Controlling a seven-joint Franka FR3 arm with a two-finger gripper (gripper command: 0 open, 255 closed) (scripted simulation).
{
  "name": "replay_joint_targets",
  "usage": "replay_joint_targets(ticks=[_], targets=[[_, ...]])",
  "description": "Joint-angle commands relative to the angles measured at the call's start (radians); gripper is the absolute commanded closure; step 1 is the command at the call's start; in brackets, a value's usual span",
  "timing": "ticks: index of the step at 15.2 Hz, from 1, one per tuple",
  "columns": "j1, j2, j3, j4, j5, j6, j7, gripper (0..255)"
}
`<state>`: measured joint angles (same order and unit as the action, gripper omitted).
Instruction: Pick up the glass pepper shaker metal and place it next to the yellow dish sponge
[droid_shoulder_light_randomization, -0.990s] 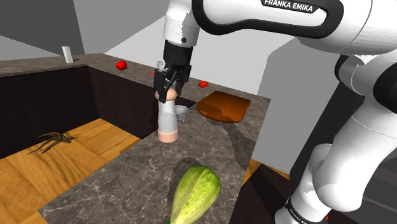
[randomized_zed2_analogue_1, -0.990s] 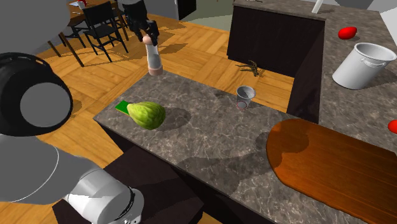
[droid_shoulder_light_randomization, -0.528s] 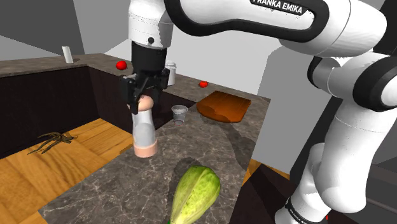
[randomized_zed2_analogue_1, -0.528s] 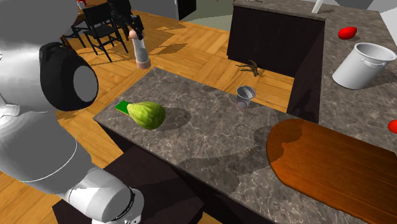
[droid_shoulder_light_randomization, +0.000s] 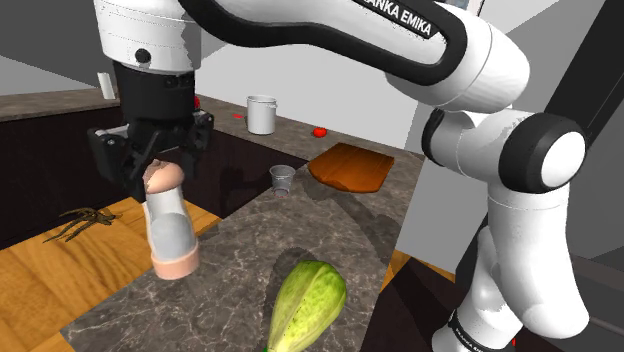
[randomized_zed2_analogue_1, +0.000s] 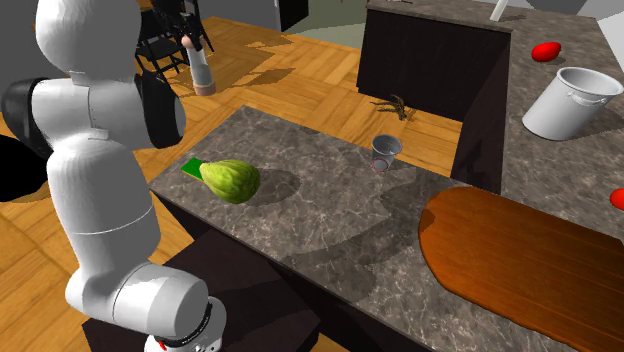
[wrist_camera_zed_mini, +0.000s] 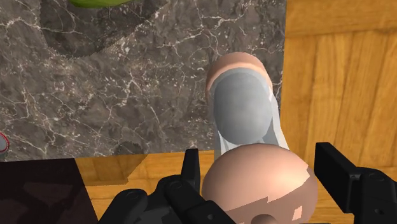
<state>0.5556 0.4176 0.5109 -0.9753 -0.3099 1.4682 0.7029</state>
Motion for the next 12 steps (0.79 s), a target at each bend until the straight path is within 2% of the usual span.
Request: replay_joint_targets(ticks=[1,2,3,5,12], targets=[[0.110,0.149,-0.011,0.231,-0.074,-0.089,0.024,255],[0.204,0.269,-0.040,0.453,-0.121,-0.181,0.009,255],[0.160,0.206,-0.030,0.319,-0.092,-0.117,0.026,255],[0.115,0.151,-0.016,0.189,-0.070,-0.047,0.041,255],[0.037,0.061,0.001,-0.065,-0.030,0.111,0.064,255]])
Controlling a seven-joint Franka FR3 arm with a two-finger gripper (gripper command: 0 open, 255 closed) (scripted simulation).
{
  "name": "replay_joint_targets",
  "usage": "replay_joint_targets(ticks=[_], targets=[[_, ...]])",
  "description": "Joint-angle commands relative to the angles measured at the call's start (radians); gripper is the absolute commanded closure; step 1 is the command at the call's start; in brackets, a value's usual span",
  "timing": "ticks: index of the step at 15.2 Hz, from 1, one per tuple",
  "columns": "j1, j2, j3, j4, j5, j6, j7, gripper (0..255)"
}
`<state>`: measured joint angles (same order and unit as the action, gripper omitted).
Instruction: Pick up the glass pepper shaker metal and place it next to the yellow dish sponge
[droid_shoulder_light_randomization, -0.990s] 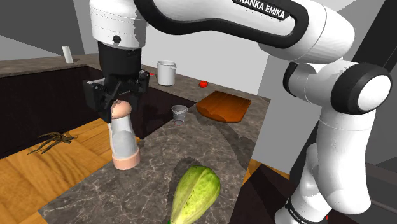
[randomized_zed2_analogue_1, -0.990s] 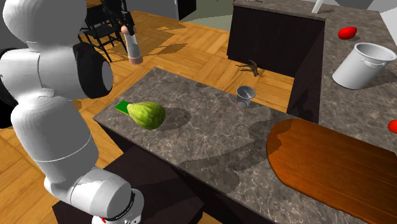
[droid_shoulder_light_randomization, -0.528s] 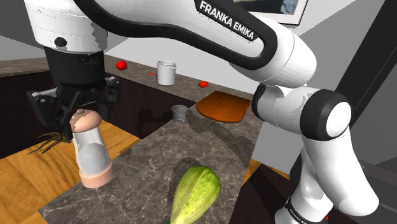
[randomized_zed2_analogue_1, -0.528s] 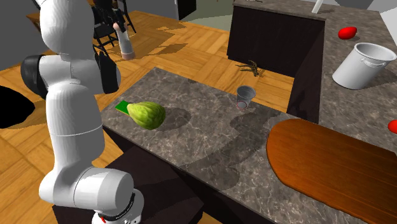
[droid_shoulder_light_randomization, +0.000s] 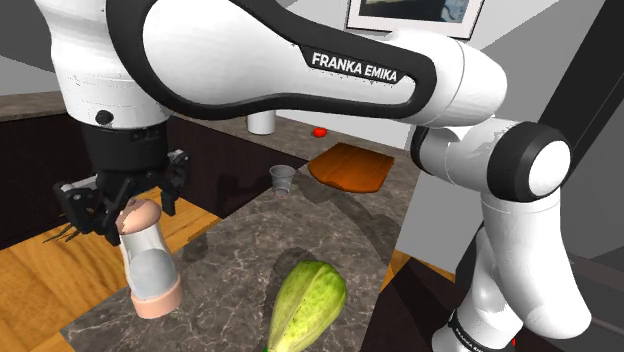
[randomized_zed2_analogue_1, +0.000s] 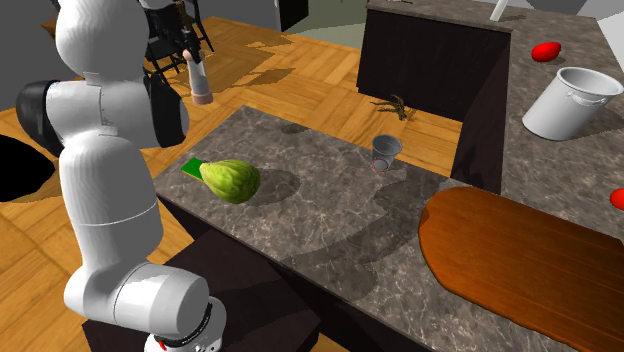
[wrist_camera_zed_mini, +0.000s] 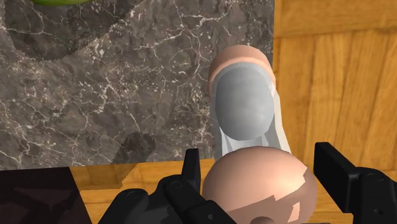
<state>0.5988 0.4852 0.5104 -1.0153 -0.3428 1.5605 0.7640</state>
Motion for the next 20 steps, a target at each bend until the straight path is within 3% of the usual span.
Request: replay_joint_targets(ticks=[1,20], targets=[[-0.013,-0.015,0.002,-0.052,0.007,0.037,0.005,255],[-0.081,-0.072,0.002,-0.399,0.023,0.324,0.043,255]])
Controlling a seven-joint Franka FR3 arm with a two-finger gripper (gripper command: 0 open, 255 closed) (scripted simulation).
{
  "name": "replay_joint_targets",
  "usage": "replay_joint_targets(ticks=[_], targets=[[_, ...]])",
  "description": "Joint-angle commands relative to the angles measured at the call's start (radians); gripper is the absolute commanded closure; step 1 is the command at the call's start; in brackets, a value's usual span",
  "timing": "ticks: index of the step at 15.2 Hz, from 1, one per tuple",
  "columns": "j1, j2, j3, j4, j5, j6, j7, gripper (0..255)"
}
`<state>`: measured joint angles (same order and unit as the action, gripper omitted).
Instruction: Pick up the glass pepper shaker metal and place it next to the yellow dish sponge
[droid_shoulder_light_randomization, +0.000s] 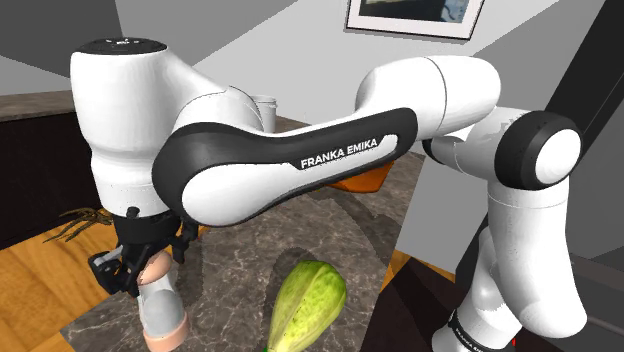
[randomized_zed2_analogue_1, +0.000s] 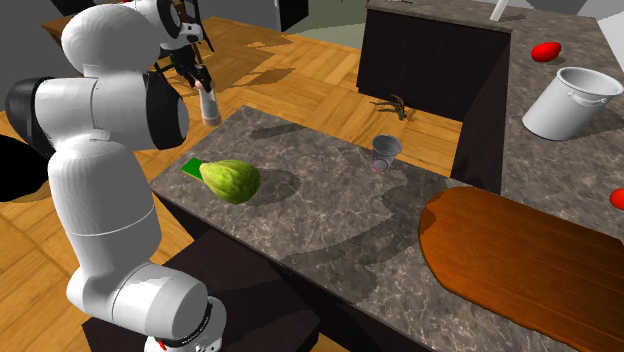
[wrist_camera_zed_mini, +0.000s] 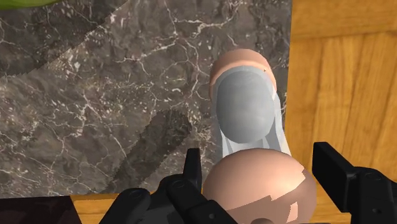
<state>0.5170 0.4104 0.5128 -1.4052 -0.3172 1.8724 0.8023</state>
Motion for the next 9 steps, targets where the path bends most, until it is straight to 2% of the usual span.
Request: replay_joint_targets(ticks=[1,9], targets=[[0.000,0.004,-0.001,-0.022,-0.004,0.025,0.007,255],[-0.007,0.016,-0.009,-0.111,-0.018,0.124,0.026,255]])
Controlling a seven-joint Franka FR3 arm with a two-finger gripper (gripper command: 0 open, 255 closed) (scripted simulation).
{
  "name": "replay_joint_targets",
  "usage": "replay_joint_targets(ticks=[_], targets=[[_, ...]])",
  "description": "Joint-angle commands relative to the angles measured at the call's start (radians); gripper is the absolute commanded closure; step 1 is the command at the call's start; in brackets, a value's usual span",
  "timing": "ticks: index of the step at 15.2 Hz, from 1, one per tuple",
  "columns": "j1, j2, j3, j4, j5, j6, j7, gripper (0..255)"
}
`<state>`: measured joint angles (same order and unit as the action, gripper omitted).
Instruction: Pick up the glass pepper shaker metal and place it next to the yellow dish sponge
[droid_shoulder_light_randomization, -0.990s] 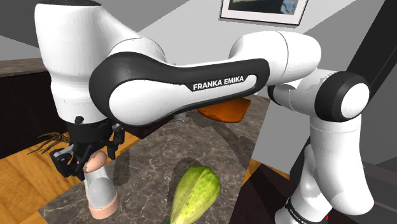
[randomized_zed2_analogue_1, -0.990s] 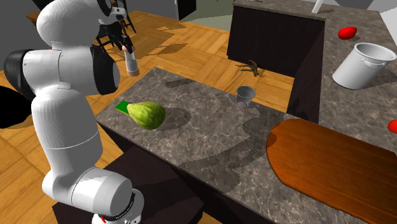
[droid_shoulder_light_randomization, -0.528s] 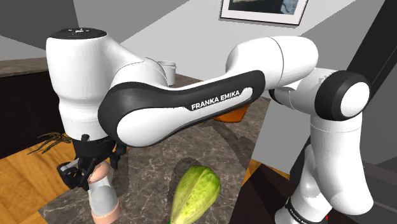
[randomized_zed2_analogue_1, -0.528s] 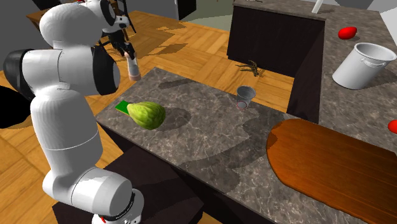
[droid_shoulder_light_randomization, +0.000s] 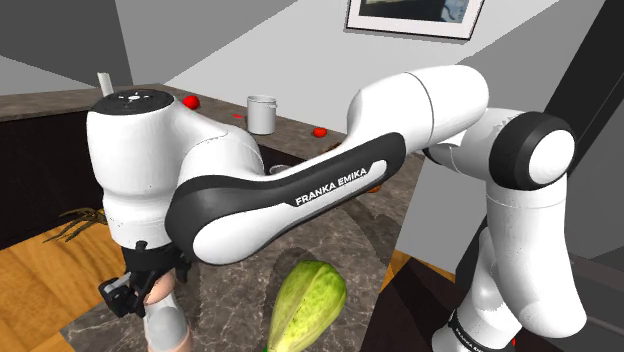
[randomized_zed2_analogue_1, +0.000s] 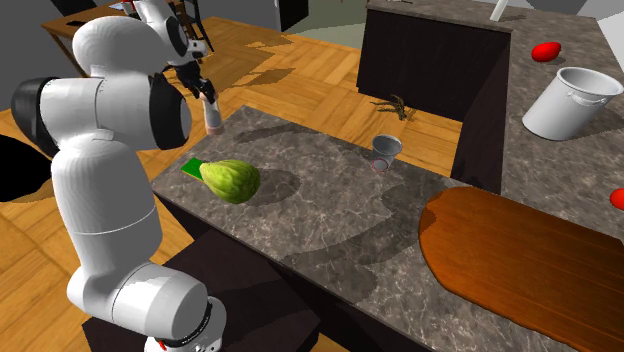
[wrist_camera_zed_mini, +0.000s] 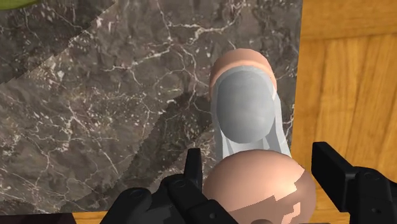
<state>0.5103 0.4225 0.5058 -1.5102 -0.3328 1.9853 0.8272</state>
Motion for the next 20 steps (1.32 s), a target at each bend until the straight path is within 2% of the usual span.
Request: replay_joint_targets(ticks=[1,9,16,17,20], targets=[[-0.001,0.007,-0.003,-0.016,-0.005,0.023,0.004,255],[-0.001,0.034,-0.014,-0.081,-0.028,0.109,0.027,255],[0.000,0.034,-0.014,-0.081,-0.028,0.109,0.027,255],[0.000,0.034,-0.014,-0.081,-0.028,0.109,0.027,0],[0.000,0.034,-0.014,-0.081,-0.028,0.109,0.027,0]])
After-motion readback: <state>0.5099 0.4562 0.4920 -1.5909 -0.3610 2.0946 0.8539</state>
